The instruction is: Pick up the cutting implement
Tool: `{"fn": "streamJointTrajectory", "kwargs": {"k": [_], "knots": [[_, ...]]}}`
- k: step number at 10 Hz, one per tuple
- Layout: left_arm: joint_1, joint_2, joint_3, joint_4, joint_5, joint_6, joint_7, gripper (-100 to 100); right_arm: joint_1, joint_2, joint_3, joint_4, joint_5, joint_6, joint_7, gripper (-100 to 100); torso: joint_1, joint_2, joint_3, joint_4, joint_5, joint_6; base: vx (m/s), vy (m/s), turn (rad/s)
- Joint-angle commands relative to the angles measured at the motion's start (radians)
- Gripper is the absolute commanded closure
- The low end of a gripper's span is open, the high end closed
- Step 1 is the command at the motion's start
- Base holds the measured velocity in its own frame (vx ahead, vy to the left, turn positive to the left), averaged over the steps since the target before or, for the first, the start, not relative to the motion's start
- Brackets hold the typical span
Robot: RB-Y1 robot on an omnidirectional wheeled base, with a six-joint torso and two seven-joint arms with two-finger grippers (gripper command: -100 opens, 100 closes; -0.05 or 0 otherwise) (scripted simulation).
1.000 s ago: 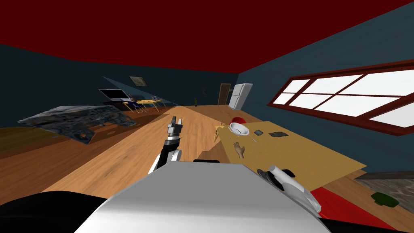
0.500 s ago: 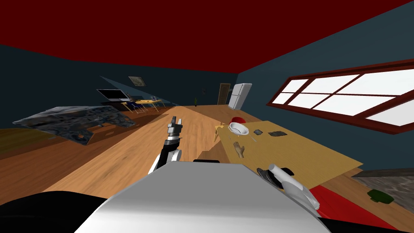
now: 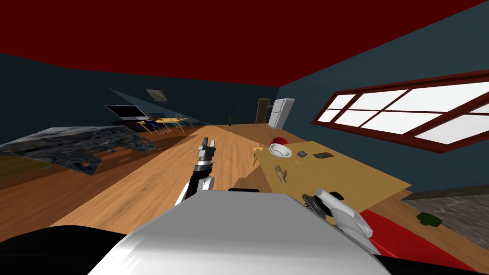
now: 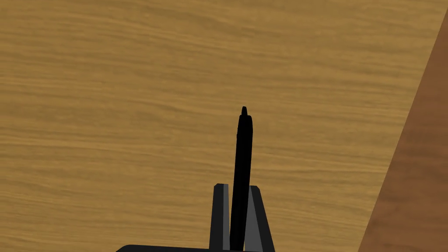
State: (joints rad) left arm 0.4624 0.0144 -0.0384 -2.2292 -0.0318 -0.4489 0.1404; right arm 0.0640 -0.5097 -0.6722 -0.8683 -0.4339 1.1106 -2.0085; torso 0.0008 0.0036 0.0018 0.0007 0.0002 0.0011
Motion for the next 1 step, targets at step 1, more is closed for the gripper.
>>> {"fn": "streamJointTrajectory", "kwargs": {"k": [1], "knots": [[0.0,0.0,0.0,0.0,0.0,0.0,0.0,0,0.0,0.0,0.0,0.0,0.0,0.0,0.0,0,0.0,0.0,0.0,0.0,0.0,0.0,0.0,0.0,0.0]]}}
